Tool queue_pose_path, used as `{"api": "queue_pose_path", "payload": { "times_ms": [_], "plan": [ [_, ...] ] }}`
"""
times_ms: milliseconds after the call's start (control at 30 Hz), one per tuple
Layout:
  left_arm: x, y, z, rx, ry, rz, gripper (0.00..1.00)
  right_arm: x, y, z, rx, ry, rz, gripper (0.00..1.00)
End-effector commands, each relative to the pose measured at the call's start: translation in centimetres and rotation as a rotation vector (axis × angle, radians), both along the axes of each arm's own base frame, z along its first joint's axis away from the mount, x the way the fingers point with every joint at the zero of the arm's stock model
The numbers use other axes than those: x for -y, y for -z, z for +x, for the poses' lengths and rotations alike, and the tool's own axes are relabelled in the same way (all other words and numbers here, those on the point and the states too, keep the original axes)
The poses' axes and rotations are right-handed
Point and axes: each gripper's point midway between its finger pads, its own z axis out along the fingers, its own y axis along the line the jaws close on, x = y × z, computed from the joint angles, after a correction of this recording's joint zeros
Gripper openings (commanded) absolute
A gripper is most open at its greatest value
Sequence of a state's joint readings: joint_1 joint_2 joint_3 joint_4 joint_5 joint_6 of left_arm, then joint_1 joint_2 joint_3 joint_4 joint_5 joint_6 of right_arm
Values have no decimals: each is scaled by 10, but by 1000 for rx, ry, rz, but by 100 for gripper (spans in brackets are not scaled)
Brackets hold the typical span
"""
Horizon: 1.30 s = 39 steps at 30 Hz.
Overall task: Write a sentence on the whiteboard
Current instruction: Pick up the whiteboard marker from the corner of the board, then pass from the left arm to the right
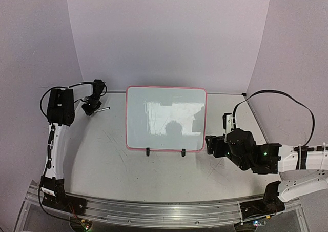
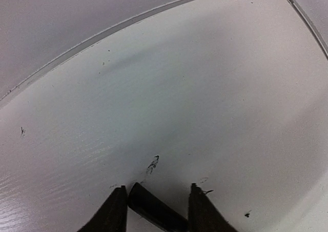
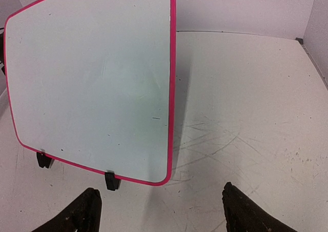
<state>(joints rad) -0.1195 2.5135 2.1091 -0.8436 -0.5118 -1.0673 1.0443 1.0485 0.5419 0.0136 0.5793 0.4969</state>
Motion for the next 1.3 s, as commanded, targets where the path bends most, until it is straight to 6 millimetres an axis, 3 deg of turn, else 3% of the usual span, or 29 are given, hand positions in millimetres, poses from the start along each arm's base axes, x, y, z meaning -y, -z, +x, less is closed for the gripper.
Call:
{"api": "queue_pose_path", "payload": {
  "times_ms": [0, 200, 267, 400, 467, 600, 733, 800, 900, 1033, 1267],
  "plan": [
    [-3, 7, -1, -42, 21, 26, 29, -3, -15, 2, 38, 7, 41, 82],
    [-6, -13, -10, -60, 73, 45, 1, -10, -28, -2, 48, -54, 48, 82],
    [-7, -34, -14, -40, 94, 40, 0, -27, -34, -6, 60, -166, 26, 83],
    [5, -89, -24, 16, 237, 7, 0, -42, -43, -3, 61, -229, -56, 83],
    [16, -132, -34, 105, 326, -26, 0, -46, -45, -3, 48, -247, -84, 85],
    [53, -185, -89, 290, 563, -167, 0, -75, -79, -8, 82, -355, 17, 88],
    [117, -281, -155, 701, 943, -289, 0, -119, -113, -12, 110, -498, 142, 89],
    [143, -298, -193, 818, 1079, -332, 0, -143, -128, -11, 111, -559, 180, 89],
    [176, -335, -240, 1021, 1221, -343, 0, -176, -132, -11, 96, -648, 205, 89],
    [202, -359, -268, 1153, 1327, -406, 0, -211, -145, -12, 93, -754, 235, 88],
    [251, -363, -278, 1170, 1449, -494, 0, -237, -173, -9, 92, -802, 316, 88]
  ]
}}
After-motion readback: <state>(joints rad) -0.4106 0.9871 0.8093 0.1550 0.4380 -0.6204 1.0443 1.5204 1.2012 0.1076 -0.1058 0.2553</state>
